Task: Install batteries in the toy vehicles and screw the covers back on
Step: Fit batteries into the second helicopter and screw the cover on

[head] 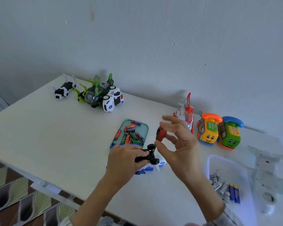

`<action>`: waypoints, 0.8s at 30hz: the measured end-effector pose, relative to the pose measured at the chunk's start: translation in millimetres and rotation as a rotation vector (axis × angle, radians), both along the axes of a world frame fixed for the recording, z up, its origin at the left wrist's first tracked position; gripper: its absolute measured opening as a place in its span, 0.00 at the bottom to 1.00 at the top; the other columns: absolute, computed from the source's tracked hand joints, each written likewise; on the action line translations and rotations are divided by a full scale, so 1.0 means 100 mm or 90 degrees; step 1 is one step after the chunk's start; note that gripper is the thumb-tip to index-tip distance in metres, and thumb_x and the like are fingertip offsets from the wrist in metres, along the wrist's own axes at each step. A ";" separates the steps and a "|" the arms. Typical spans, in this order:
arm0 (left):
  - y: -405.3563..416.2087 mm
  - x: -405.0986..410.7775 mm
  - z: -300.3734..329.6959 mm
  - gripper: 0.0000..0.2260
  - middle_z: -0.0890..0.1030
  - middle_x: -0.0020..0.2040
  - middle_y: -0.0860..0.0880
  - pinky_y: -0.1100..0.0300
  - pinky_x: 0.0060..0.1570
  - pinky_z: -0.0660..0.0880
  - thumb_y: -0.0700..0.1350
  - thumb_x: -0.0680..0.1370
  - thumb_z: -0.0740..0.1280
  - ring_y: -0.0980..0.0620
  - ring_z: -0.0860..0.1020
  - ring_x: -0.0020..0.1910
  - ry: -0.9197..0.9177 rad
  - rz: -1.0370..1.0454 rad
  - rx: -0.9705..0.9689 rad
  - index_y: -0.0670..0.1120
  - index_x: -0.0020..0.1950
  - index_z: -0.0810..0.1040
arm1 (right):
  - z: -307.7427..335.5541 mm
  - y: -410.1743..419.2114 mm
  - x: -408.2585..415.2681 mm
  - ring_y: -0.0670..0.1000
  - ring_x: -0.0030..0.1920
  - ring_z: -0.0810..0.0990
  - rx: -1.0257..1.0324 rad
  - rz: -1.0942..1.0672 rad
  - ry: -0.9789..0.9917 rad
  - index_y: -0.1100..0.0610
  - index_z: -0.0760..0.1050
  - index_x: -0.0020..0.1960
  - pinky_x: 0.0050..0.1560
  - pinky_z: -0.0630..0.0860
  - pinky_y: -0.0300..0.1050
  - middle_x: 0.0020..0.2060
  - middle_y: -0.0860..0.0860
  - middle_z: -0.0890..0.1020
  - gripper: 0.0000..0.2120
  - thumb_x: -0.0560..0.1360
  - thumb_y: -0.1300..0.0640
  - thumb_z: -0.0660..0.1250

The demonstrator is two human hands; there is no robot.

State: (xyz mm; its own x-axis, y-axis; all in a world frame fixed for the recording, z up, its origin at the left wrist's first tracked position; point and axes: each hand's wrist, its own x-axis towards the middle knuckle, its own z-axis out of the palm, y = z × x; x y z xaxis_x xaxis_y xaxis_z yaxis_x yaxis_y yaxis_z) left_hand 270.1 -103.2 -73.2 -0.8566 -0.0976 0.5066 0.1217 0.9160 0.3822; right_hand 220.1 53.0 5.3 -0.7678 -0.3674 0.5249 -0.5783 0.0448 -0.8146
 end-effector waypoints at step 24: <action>0.01 0.01 -0.03 0.12 0.84 0.36 0.57 0.60 0.33 0.75 0.55 0.62 0.80 0.57 0.81 0.34 0.015 -0.004 -0.017 0.54 0.42 0.86 | -0.08 -0.06 0.09 0.48 0.47 0.81 0.021 -0.070 0.114 0.53 0.76 0.53 0.46 0.79 0.38 0.47 0.51 0.78 0.18 0.68 0.68 0.73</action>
State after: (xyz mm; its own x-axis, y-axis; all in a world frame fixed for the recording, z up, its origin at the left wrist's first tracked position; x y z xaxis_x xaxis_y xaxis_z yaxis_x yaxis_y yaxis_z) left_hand 270.7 -102.4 -76.6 -0.8450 -0.0785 0.5289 0.1356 0.9254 0.3540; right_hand 229.2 46.8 -2.4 -0.6996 -0.3058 0.6458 -0.7041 0.1416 -0.6958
